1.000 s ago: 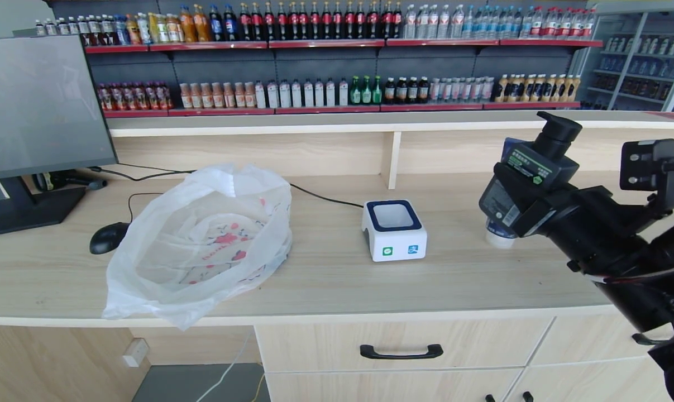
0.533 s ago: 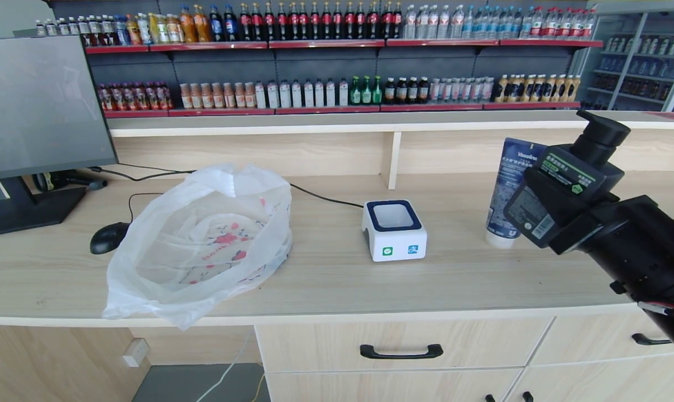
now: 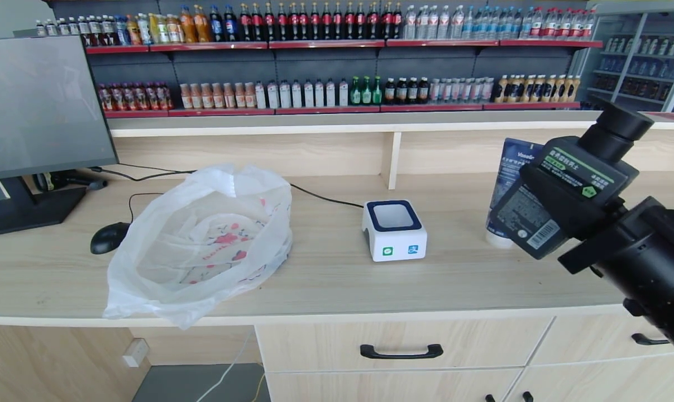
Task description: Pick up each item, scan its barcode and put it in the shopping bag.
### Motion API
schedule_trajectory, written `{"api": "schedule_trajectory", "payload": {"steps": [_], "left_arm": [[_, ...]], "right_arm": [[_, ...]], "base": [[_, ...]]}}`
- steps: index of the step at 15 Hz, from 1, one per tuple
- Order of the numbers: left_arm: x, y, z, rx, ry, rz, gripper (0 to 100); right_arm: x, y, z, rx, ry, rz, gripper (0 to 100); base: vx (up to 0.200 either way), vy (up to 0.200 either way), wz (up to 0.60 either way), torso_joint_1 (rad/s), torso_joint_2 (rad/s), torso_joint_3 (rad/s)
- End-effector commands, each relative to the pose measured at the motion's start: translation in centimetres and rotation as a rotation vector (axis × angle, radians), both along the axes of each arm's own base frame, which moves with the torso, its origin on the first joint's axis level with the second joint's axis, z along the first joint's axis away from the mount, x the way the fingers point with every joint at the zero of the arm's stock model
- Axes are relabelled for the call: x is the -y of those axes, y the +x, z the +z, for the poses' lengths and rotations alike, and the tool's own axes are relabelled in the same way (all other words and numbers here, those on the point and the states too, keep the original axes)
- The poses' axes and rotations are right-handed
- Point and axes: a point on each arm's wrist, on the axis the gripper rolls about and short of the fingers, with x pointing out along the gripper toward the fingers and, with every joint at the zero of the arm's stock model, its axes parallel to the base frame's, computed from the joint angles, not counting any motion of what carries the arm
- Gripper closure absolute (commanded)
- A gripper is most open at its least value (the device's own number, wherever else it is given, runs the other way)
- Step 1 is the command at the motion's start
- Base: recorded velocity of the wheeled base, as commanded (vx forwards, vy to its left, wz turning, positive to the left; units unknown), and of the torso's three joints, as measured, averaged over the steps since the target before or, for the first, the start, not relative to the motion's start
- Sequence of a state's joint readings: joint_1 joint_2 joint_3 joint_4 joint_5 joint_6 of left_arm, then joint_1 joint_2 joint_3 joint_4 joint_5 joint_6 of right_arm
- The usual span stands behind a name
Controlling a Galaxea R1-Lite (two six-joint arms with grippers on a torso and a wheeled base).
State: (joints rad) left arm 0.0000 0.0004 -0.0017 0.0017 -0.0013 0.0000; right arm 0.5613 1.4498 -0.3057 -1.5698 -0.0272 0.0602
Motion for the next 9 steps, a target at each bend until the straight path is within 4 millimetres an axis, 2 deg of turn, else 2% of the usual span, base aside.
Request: {"api": "schedule_trajectory", "payload": {"steps": [1, 3, 6, 9], "left_arm": [[0.0, 0.0, 0.0, 0.000, 0.000, 0.001, 0], [0.0, 0.0, 0.0, 0.000, 0.000, 0.000, 0], [0.0, 0.0, 0.0, 0.000, 0.000, 0.000, 0], [0.0, 0.0, 0.0, 0.000, 0.000, 0.000, 0]], "right_arm": [[-2.0, -1.3, 0.1, -0.007, 0.015, 0.128, 100], [-3.5, -2.0, -0.4, -0.055, 0.041, 0.230, 100], [-5.6, -3.2, -0.1, -0.079, 0.068, 0.477, 100], [-6.5, -3.1, 0.1, -0.105, 0.078, 0.643, 100]], "base": [[0.000, 0.000, 0.00, 0.000, 0.00, 0.000], [0.000, 0.000, 0.00, 0.000, 0.00, 0.000], [0.000, 0.000, 0.00, 0.000, 0.00, 0.000], [0.000, 0.000, 0.00, 0.000, 0.00, 0.000]]}}
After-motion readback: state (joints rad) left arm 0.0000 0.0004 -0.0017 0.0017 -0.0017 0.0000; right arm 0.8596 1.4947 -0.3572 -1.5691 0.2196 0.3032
